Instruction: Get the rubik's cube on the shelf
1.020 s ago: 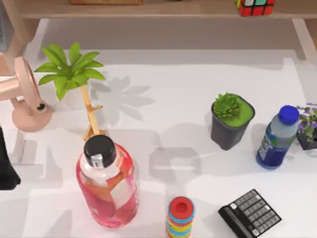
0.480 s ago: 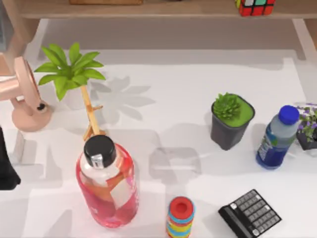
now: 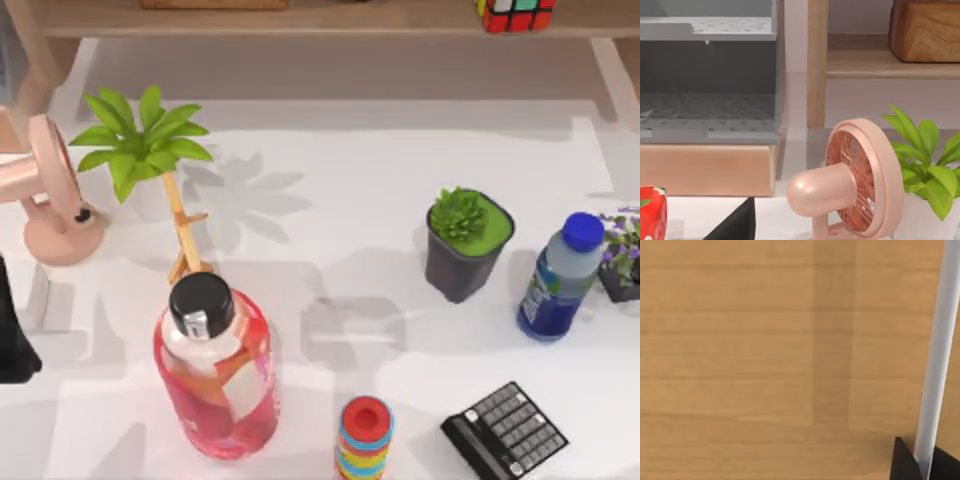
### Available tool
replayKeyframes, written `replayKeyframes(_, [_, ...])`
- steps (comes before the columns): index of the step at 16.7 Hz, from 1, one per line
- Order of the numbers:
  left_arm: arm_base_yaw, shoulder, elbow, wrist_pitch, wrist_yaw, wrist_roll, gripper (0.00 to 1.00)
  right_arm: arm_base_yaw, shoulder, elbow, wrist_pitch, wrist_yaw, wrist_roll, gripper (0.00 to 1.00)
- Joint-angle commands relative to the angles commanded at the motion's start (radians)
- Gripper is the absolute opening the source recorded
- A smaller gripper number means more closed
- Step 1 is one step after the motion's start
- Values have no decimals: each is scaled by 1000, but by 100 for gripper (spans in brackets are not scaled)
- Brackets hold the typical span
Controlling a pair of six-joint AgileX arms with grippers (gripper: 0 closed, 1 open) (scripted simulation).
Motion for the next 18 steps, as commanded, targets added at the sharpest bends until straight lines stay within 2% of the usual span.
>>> replayKeyframes(7, [0,0,0,0,0,0,100,67,82,198,-115,70,-1,0])
replayKeyframes(14, [0,0,0,0,0,0,100,76,97,226,-137,77,-1,0])
replayKeyframes(18, [0,0,0,0,0,0,100,106,159,359,-209,105,-2,0])
